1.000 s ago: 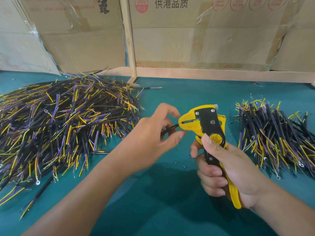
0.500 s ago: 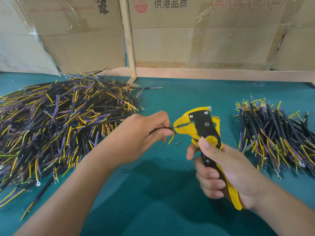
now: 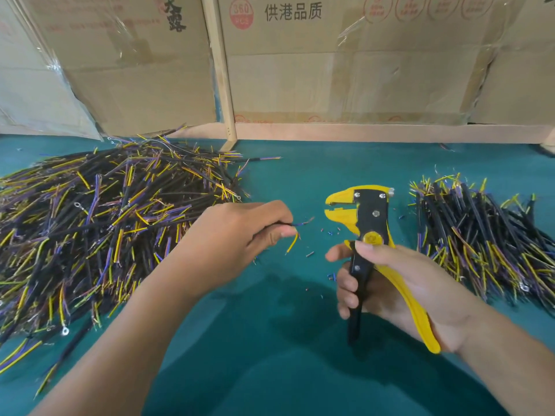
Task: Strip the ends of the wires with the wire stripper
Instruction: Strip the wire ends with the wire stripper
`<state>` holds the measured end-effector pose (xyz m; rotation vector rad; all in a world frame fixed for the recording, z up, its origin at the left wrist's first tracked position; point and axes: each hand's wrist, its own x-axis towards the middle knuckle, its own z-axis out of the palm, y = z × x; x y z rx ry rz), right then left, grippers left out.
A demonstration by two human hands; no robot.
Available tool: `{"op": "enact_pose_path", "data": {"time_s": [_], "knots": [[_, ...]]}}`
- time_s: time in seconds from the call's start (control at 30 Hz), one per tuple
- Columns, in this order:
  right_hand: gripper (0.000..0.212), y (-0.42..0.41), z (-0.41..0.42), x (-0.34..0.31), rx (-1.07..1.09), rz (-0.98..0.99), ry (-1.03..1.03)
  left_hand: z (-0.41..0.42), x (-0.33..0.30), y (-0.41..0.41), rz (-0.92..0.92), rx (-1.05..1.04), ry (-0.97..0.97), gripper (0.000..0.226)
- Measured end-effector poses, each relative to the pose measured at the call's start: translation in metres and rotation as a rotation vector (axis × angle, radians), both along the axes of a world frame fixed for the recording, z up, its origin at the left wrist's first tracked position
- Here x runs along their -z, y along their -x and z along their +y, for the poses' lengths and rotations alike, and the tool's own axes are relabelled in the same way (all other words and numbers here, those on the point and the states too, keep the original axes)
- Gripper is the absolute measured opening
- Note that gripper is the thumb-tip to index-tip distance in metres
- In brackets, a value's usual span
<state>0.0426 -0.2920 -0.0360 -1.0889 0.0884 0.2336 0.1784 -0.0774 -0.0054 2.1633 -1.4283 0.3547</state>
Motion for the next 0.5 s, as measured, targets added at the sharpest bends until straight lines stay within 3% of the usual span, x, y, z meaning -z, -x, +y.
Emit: {"op": "enact_pose_path", "data": {"time_s": [0.27, 0.5], "knots": [[0.048, 0.0030, -0.0034, -0.0008, -0.177, -0.023, 0.064, -0.0003, -0.0010, 0.0021, -0.006, 0.018, -0.008, 0.035], [0.041, 0.0059, 0.0011, -0.0035, -0.203, -0.029, 0.069, 0.0000, -0.0015, 0.0022, 0.029, 0.027, -0.026, 0.036]]}}
